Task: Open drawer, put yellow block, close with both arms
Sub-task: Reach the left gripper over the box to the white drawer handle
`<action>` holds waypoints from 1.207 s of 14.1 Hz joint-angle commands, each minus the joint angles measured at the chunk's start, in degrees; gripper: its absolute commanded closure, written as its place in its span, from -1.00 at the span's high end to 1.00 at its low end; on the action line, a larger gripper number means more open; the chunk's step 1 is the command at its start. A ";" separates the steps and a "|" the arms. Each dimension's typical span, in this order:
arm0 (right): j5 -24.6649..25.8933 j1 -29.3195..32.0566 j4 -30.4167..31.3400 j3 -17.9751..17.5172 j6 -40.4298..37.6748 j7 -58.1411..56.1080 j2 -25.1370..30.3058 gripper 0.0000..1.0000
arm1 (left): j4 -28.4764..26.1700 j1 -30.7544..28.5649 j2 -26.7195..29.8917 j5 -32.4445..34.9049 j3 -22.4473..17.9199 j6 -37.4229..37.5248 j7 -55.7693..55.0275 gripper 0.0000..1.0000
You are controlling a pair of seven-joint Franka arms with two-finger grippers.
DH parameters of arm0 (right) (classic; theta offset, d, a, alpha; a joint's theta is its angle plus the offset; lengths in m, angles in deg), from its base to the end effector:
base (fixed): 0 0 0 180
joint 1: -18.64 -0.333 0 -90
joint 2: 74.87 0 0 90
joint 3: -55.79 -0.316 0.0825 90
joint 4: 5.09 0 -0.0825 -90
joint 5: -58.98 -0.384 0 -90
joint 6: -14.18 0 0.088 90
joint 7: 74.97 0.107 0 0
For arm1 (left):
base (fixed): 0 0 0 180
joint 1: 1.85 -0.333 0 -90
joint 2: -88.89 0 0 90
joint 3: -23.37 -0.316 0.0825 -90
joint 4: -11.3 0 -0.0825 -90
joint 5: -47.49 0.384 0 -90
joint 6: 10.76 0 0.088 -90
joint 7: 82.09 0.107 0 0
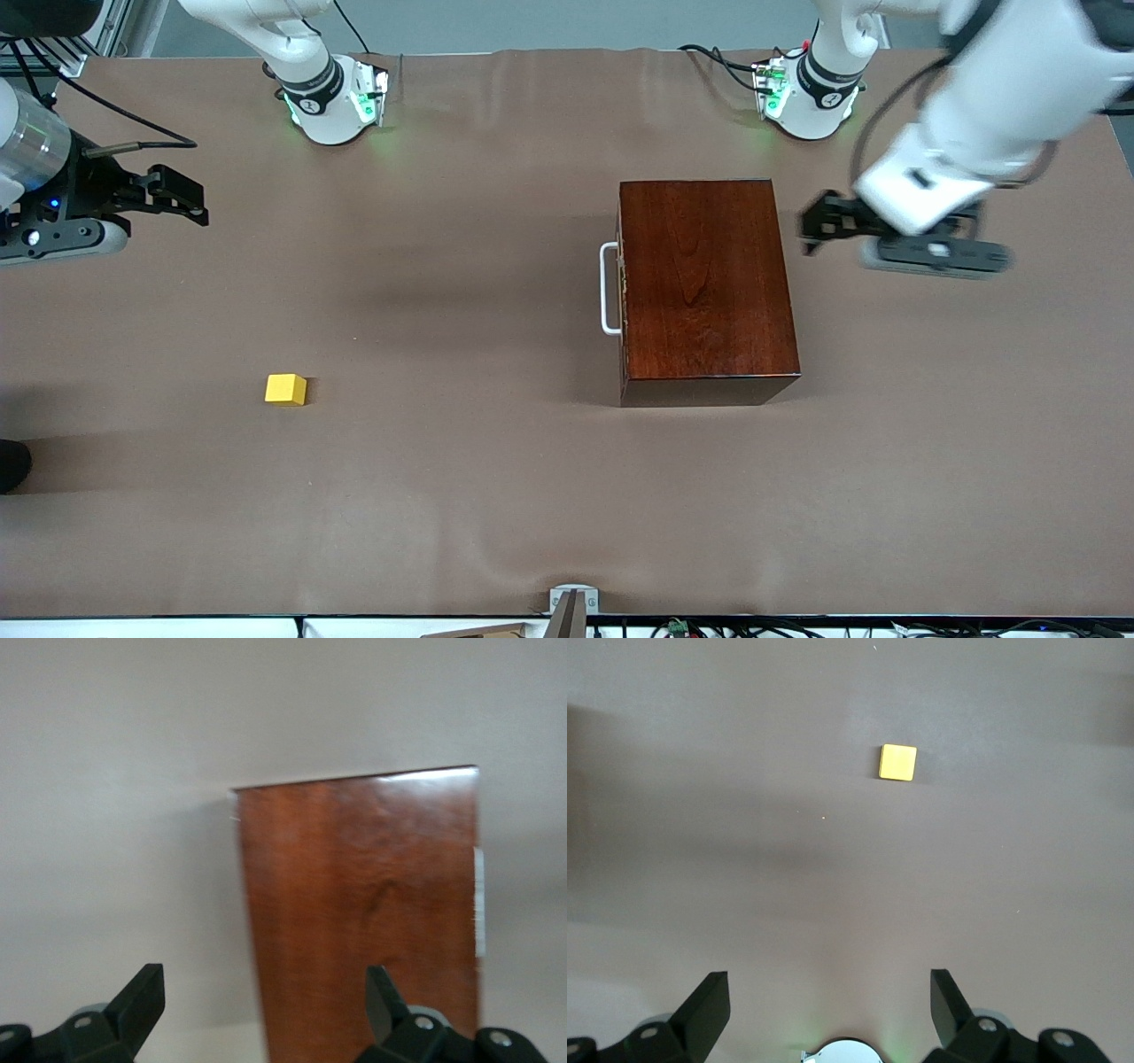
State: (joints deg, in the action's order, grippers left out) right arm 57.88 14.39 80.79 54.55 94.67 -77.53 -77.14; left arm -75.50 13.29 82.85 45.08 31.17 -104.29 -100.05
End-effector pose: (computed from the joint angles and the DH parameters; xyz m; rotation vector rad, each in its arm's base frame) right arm 0.5463 0.0546 0.6226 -3.1101 -0.2219 0.2095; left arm 0.5451 -0.2308 0.5967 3.0816 -0.1291 -0.0115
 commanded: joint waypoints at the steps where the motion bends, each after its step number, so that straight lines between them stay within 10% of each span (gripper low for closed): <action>1: -0.57 -0.05 -0.09 0.10 0.28 0.18 -0.01 1.00 | 8.29 5.41 -5.37 -0.32 -0.06 5.19 -6.62 1.00; 17: -0.57 -0.14 0.44 0.10 -0.43 0.18 0.16 1.00 | 13.77 24.50 -25.33 0.12 -0.68 -13.77 -41.63 1.00</action>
State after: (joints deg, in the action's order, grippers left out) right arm 57.86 14.37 81.10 54.57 94.57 -77.53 -77.17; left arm -63.89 37.34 60.61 45.08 31.27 -116.12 -140.45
